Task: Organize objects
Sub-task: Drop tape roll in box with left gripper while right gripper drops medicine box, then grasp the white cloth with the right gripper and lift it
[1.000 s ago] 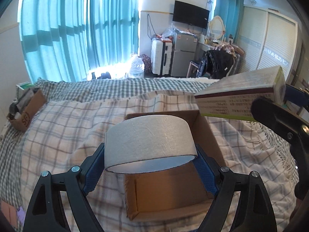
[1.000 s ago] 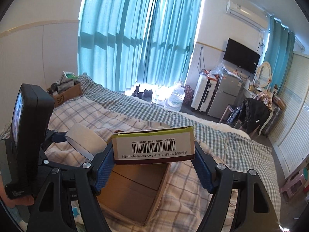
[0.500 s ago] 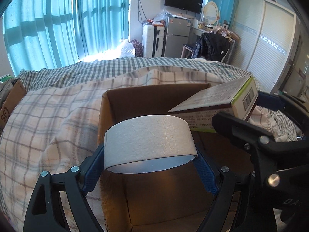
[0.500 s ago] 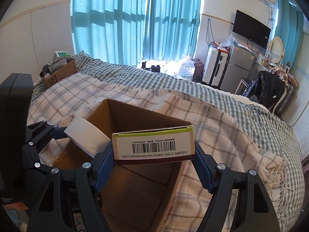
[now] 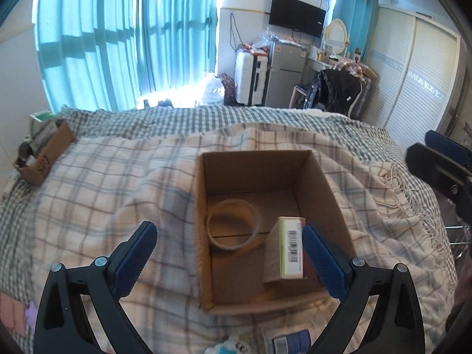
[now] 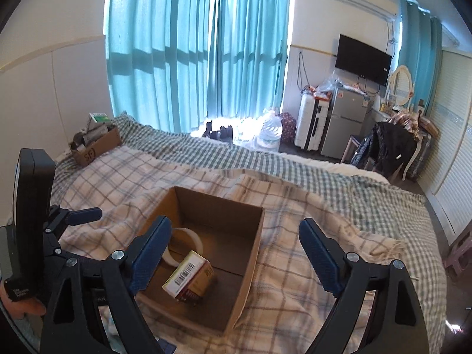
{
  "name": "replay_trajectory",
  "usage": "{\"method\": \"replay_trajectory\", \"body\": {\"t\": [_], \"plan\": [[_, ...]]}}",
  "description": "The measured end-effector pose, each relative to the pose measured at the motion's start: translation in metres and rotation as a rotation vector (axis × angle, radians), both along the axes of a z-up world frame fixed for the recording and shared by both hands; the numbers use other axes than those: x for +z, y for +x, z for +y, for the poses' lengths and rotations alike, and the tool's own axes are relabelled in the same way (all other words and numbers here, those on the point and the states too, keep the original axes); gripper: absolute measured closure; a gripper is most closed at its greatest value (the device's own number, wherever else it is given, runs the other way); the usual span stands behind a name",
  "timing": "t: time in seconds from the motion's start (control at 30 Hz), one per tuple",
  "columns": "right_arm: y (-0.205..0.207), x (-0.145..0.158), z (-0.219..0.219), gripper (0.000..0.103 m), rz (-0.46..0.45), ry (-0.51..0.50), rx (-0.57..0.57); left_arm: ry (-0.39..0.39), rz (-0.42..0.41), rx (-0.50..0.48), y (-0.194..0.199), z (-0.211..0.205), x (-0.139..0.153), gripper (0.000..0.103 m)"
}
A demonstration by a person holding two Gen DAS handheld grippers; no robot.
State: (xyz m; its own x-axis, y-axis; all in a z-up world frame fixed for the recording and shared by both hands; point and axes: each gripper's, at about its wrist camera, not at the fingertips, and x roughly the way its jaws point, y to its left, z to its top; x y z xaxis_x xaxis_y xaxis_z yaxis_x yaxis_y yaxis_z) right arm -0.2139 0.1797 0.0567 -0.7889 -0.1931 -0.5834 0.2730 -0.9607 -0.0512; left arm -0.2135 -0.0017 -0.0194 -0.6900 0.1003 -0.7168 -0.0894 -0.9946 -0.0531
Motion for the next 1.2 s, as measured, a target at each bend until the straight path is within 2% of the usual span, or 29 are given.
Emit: {"method": "replay_trajectory", "body": {"t": [0.13, 0.3, 0.43, 0.53, 0.77, 0.9, 0.97, 1.1, 1.2], "plan": [[0.046, 0.033, 0.007, 0.015, 0.034, -0.011, 0.013, -0.006, 0.04, 0.02, 0.034, -0.01, 0.03, 0.0], [0.101, 0.057, 0.012, 0.014, 0.081, 0.02, 0.01, -0.012, 0.084, 0.018, 0.074, -0.015, 0.062, 0.0], [0.133, 0.061, 0.012, 0.014, 0.093, 0.026, -0.001, -0.046, 0.099, 0.015, 0.1, -0.013, 0.068, 0.0], [0.149, 0.053, 0.008, 0.014, 0.08, 0.03, -0.002, -0.067, 0.097, 0.019, 0.118, -0.014, 0.059, 0.0], [0.173, -0.002, -0.007, 0.014, 0.008, 0.031, 0.023, -0.051, 0.045, 0.096, 0.156, -0.03, 0.004, 0.0], [0.182, -0.049, -0.019, 0.014, -0.048, 0.022, 0.032, -0.072, 0.028, 0.147, 0.17, -0.038, -0.034, 0.0], [0.179, -0.08, -0.024, 0.014, -0.106, 0.012, 0.05, -0.089, -0.002, 0.159, 0.171, -0.043, -0.052, 0.0], [0.17, -0.128, -0.039, 0.014, -0.201, 0.035, 0.085, -0.117, -0.026, 0.167, 0.175, -0.047, -0.071, 0.0], [0.162, -0.152, -0.048, 0.014, -0.266, 0.015, 0.12, -0.09, -0.042, 0.146, 0.177, -0.049, -0.075, 0.0]]}}
